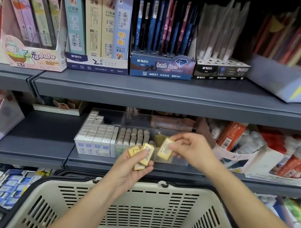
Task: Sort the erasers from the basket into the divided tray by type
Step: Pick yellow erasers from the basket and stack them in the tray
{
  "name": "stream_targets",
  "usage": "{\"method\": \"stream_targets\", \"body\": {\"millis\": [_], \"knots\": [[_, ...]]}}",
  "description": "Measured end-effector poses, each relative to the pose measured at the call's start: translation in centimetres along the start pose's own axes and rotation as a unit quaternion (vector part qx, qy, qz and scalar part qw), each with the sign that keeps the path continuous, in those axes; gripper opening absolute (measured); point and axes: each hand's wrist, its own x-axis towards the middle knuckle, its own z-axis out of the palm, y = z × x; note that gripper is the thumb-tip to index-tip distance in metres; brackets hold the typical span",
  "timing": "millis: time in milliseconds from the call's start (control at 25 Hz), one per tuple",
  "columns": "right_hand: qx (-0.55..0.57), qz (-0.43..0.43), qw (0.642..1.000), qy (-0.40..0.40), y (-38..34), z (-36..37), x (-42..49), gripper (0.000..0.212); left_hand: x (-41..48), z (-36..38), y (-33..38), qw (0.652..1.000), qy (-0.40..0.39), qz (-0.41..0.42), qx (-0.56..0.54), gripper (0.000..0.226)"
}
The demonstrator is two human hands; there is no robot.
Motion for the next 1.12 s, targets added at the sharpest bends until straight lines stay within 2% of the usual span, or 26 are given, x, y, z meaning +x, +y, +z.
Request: {"method": "stream_targets", "body": {"millis": [40, 120, 200, 360, 440, 560, 640, 720, 800, 920, 1120], "knots": [[-0.085, -0.014, 0.996, 0.031, 0.3, -1.1, 0.5, 0.014, 0.1, 0.0, 0.1, 1.0, 0.01, 0.003, -0.005, 0.046], [-0.296, -0.043, 0.953, 0.041, 0.7, -2.6, 1.2, 0.02, 0.1, 0.0, 0.1, 1.0, 0.016, 0.004, -0.007, 0.046], [-0.393, -0.036, 0.919, 0.011, 0.9, -2.7, 1.7, 0.023, 0.0, 0.2, 0.1, 1.0, 0.016, 0.003, -0.001, 0.047], [-0.376, -0.026, 0.926, -0.029, 0.9, -2.7, 2.2, 0.014, 0.0, 0.1, 0.2, 1.0, 0.016, 0.003, 0.004, 0.05], [-0.397, -0.028, 0.917, -0.03, 1.1, -3.1, 2.3, 0.011, 0.0, 0.0, 0.2, 1.0, 0.016, 0.001, 0.003, 0.052], [-0.445, -0.031, 0.894, -0.031, 2.0, -2.7, 2.5, 0.019, -0.1, 0.0, 0.2, 1.0, 0.013, -0.003, -0.001, 0.053], [-0.421, -0.022, 0.905, -0.063, 2.4, -2.1, 2.3, 0.026, -0.1, 0.1, 0.2, 1.0, 0.012, -0.005, -0.004, 0.054], [-0.427, -0.035, 0.899, -0.087, 3.0, -1.5, 2.2, 0.033, -0.2, 0.1, 0.3, 1.0, 0.012, -0.008, -0.007, 0.052], [-0.45, -0.061, 0.888, -0.067, 3.8, -1.0, 2.0, 0.033, -0.2, 0.2, 0.3, 1.0, 0.011, -0.01, -0.008, 0.05], [-0.442, -0.074, 0.893, -0.028, 4.5, -0.6, 2.2, 0.028, -0.2, 0.2, 0.3, 1.0, 0.009, -0.015, -0.007, 0.047], [-0.444, -0.074, 0.892, -0.045, 4.5, -0.5, 2.3, 0.026, -0.2, 0.4, 0.3, 1.0, 0.0, -0.022, -0.006, 0.044]]}}
